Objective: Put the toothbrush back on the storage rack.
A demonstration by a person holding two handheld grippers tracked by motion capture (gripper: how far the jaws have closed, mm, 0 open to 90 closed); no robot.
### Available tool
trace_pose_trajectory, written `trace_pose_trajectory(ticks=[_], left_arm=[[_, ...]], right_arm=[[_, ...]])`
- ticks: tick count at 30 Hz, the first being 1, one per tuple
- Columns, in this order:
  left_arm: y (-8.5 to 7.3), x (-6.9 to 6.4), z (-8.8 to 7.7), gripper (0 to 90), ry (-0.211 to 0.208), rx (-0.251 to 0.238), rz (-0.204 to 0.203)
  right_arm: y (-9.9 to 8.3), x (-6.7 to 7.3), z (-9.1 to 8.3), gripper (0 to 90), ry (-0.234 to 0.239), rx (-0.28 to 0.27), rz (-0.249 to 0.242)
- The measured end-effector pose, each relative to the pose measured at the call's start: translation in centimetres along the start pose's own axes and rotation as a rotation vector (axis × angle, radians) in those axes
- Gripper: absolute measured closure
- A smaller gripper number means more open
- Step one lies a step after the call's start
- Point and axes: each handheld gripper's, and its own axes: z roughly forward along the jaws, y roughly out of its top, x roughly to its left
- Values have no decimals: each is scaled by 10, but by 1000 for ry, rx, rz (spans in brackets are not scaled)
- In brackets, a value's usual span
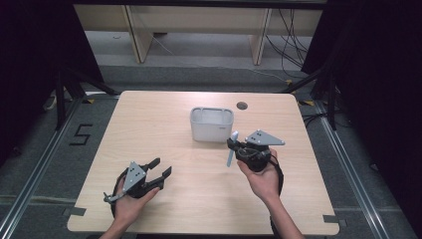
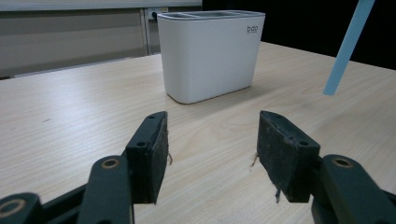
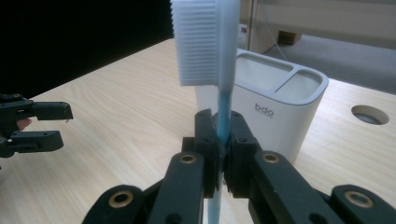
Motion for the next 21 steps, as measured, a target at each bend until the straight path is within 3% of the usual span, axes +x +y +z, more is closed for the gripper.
trace_pose_trajectory(ticks=[1, 2, 3, 8, 9, 10, 13, 15, 17, 21], left_arm=[[-1, 0, 0, 418, 2, -2, 4], [-2, 0, 2, 415, -4, -23, 4], [-2, -1, 0, 412, 6, -4, 12], [-6, -3, 2, 399, 8, -10, 26], [-6, -3, 1, 398, 9, -11, 23], [-6, -3, 1, 396, 10, -12, 19], [-6, -1, 1, 388, 15, -12, 5], [-6, -1, 1, 387, 17, -15, -2], [-6, -1, 1, 386, 17, -12, 0], [-6, -2, 2, 387, 20, -12, 1]], right_arm=[[1, -1, -2, 858, -17, 3, -14], [1, -1, -1, 858, -5, -8, 0], [2, -2, -2, 858, -27, -12, -18], [4, -4, -4, 858, -23, -24, -1], [5, -6, -5, 858, -45, -22, -17], [5, -4, -5, 858, -41, -25, 8], [6, -7, -6, 858, -41, -28, -12], [6, -5, -7, 858, -50, -33, 17], [7, -8, -6, 858, -47, -54, -17], [9, -8, -7, 857, -59, -62, 0]])
